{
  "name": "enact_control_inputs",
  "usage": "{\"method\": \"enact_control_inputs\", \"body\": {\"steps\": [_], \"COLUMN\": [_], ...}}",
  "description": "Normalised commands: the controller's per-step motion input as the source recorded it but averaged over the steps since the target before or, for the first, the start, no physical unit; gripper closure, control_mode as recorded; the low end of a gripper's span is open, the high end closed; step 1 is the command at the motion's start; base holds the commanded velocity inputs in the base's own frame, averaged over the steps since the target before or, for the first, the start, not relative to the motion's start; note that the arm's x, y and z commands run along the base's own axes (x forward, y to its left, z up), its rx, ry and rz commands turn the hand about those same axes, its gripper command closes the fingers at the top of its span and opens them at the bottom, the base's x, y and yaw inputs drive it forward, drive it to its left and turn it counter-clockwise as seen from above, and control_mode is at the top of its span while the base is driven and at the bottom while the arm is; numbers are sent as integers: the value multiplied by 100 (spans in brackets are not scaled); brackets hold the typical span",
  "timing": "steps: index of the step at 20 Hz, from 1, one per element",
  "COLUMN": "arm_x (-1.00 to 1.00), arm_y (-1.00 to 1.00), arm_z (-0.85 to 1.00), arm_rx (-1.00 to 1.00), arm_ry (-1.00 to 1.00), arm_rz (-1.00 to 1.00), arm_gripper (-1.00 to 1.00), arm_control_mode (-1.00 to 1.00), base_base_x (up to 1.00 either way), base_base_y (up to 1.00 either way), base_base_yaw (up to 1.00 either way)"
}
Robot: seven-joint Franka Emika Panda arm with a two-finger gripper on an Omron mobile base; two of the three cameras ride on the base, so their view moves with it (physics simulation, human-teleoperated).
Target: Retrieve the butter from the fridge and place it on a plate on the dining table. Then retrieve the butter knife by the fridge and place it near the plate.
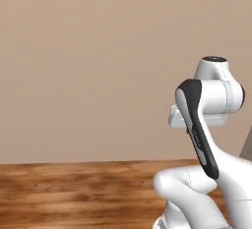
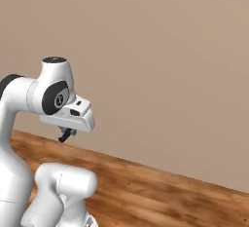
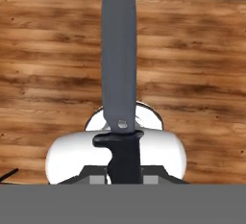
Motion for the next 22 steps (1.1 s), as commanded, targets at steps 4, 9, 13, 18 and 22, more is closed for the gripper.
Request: {"method": "enact_control_inputs", "body": {"steps": [4,9,13,18,22], "arm_x": [0,0,0,0,0], "arm_y": [0,0,0,0,0], "arm_z": [0,0,0,0,0], "arm_rx": [0,0,0,0,0], "arm_ry": [0,0,0,0,0], "arm_rz": [0,0,0,0,0], "arm_gripper": [100,100,100,100,100], "arm_control_mode": [100,100,100,100,100], "base_base_x": [57,65,72,63,52], "base_base_y": [55,46,18,5,0], "base_base_yaw": [37,39,50,59,60]}}
